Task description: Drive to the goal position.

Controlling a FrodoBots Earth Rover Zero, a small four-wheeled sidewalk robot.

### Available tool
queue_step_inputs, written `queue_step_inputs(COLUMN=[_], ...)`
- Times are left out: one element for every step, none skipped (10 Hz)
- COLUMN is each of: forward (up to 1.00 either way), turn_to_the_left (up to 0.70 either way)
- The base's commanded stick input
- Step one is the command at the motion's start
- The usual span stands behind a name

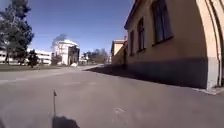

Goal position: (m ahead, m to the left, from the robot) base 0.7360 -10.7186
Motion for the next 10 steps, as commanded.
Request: queue_step_inputs(forward=[0.0, 0.0, 0.0, 0.0, 0.0, 0.0, 0.0, 0.0, 0.0, 0.0], turn_to_the_left=[0.0, 0.0, 0.0, 0.0, 0.0, 0.0, 0.0, 0.0, 0.0, -0.27])
